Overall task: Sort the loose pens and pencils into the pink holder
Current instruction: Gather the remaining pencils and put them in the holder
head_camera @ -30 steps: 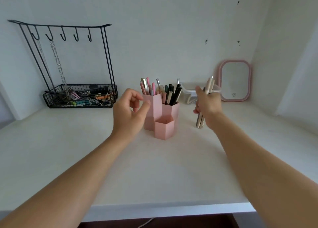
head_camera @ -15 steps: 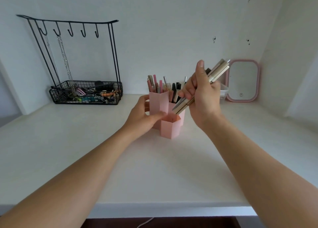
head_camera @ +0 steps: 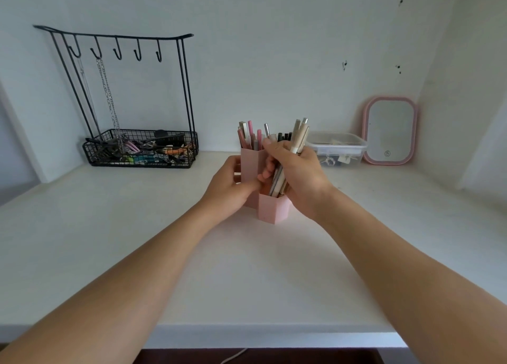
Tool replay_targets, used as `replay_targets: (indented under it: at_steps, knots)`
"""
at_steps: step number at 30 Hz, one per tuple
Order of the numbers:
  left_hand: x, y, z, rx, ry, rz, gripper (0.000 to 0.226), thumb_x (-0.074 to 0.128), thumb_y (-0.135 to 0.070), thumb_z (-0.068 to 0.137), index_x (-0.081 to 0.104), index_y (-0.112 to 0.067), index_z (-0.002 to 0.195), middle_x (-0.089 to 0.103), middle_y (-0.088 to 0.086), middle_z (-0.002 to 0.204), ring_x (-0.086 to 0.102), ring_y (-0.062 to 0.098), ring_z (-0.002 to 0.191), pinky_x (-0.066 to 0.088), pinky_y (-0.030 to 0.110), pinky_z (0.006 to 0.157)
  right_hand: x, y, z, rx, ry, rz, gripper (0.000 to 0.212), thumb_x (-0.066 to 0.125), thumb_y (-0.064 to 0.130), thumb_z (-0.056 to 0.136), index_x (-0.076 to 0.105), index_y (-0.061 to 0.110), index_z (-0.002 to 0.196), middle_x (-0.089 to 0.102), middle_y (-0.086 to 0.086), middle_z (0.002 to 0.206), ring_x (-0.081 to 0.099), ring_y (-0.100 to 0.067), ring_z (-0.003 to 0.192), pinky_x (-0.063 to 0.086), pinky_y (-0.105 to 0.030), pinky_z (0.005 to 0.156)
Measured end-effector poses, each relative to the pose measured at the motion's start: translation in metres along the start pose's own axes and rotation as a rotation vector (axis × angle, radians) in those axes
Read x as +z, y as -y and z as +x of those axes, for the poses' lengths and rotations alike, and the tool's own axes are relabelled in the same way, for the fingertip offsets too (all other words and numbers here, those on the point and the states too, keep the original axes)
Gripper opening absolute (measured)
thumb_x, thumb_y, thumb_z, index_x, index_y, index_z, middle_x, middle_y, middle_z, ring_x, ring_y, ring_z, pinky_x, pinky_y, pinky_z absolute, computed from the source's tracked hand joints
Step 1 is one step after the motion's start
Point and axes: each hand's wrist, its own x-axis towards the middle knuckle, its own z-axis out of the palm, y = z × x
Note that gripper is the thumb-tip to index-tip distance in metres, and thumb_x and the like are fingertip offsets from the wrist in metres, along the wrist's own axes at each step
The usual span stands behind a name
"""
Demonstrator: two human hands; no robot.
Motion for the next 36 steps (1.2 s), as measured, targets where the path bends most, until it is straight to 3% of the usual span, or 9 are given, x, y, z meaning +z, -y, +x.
replay_targets:
  at_steps: [4,8,12,18,22,27,29,31,36]
  knots:
    - [-0.001,-0.001,0.000,-0.010,0.012,0.021,0.067,0.069,-0.040,0.062,0.054,-0.026,0.125,0.068,-0.011,0.113,0.067,0.008,0.101,0.049,0.023,0.073,-0.002,0.002,-0.002,-0.240,-0.099,-0.163,0.014,0.076,0.006,0.084,0.062,0.004,0.086,0.064,-0.014,0.070,0.064,-0.026,0.065,0.059,-0.039,0.065]
    - [-0.001,0.001,0.001,-0.018,0.021,0.035,0.060,0.066,-0.033,0.068,0.053,-0.028,0.126,0.067,-0.013,0.112,0.067,0.007,0.101,0.048,0.018,0.069,-0.006,0.004,-0.002,-0.489,-0.242,-0.394,0.034,0.079,0.009,0.080,0.057,0.016,0.106,0.064,-0.006,0.076,0.063,-0.022,0.066,0.059,-0.036,0.064]
    - [-0.002,0.001,0.001,-0.015,0.022,0.034,0.055,0.066,-0.032,0.070,0.052,-0.033,0.123,0.067,-0.014,0.112,0.067,0.006,0.100,0.050,0.021,0.071,-0.009,0.000,0.001,-0.608,-0.280,-0.433,0.031,0.078,0.007,0.080,0.061,0.018,0.104,0.062,-0.006,0.086,0.062,-0.018,0.071,0.056,-0.025,0.064]
    - [-0.003,0.003,0.001,0.013,0.038,0.046,0.053,0.066,-0.035,0.072,0.051,-0.035,0.123,0.066,-0.018,0.112,0.065,0.002,0.101,0.049,0.015,0.069,-0.019,-0.003,0.007,-0.781,-0.379,-0.709,0.021,0.081,0.015,0.077,0.070,0.013,0.094,0.053,0.000,0.109,0.053,-0.005,0.101,0.040,-0.009,0.088]
    - [-0.004,0.005,0.001,0.049,0.033,0.070,0.057,0.069,-0.042,0.077,0.050,-0.031,0.130,0.063,-0.020,0.117,0.061,-0.001,0.106,0.048,0.019,0.077,-0.023,-0.002,0.008,-0.703,-0.366,-0.779,0.019,0.071,0.028,0.086,0.070,0.018,0.102,0.053,0.005,0.124,0.048,-0.011,0.122,0.030,-0.004,0.096]
    - [-0.006,0.008,0.003,0.074,0.023,0.091,0.049,0.073,-0.033,0.089,0.050,-0.029,0.133,0.063,-0.020,0.118,0.061,-0.006,0.101,0.048,0.007,0.069,-0.020,0.000,0.004,-0.547,-0.308,-0.500,0.028,0.058,0.031,0.096,0.067,0.021,0.121,0.056,0.009,0.135,0.050,-0.006,0.128,0.040,-0.026,0.108]
    - [-0.007,0.008,0.004,0.069,0.009,0.086,0.048,0.073,-0.030,0.090,0.052,-0.027,0.133,0.064,-0.017,0.117,0.062,-0.002,0.101,0.048,0.007,0.068,-0.023,0.003,0.004,-0.497,-0.341,-0.376,0.040,0.054,0.046,0.094,0.057,0.029,0.130,0.055,0.014,0.135,0.051,-0.009,0.127,0.041,-0.029,0.107]
    - [-0.009,0.010,0.007,0.065,-0.016,0.073,0.047,0.073,-0.027,0.089,0.053,-0.025,0.131,0.066,-0.013,0.117,0.064,0.003,0.103,0.049,0.011,0.069,-0.028,0.008,0.007,-0.448,-0.381,-0.251,0.050,0.050,0.060,0.088,0.054,0.031,0.129,0.056,0.016,0.131,0.051,-0.001,0.124,0.040,-0.026,0.105]
    - [-0.016,0.014,0.012,0.018,-0.074,0.036,0.051,0.074,-0.027,0.088,0.053,-0.024,0.135,0.066,-0.010,0.119,0.066,0.006,0.099,0.048,0.018,0.070,-0.036,0.005,0.016,-0.102,-0.327,-0.132,0.060,0.049,0.076,0.076,0.051,0.035,0.121,0.055,0.010,0.131,0.050,-0.011,0.125,0.041,-0.044,0.109]
